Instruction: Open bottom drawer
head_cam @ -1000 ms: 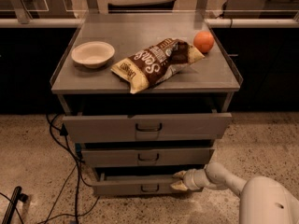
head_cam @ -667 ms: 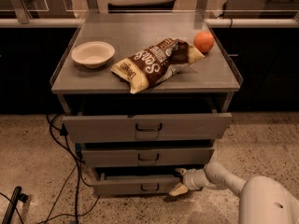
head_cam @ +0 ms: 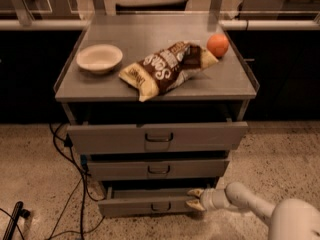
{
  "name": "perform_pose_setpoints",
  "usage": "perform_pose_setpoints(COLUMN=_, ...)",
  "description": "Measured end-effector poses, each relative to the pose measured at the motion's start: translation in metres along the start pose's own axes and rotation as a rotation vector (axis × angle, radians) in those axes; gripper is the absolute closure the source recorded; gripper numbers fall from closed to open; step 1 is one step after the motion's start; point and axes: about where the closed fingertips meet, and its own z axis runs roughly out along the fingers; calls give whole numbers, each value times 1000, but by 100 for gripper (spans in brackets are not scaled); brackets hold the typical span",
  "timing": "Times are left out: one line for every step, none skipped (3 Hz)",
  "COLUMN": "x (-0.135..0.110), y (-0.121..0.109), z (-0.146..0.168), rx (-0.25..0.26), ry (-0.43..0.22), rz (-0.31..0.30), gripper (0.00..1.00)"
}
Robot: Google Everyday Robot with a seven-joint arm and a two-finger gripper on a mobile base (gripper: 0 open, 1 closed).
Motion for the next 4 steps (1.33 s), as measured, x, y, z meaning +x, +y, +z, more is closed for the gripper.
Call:
perform_pose_setpoints(x=-2, y=0, z=-1, rx=0, ry=0, rz=0, gripper=98)
perform_pose_setpoints(x=10, y=25, z=-9, rx=-4, ry=-12, rz=1, gripper=100)
perform_pose_setpoints(x=7, y=24, z=-11, rx=-4, ry=-12, rz=1, gripper=82)
perform_pose_setpoints(x=7, y=24, z=-11, rx=-4, ry=-12, rz=1, gripper=57)
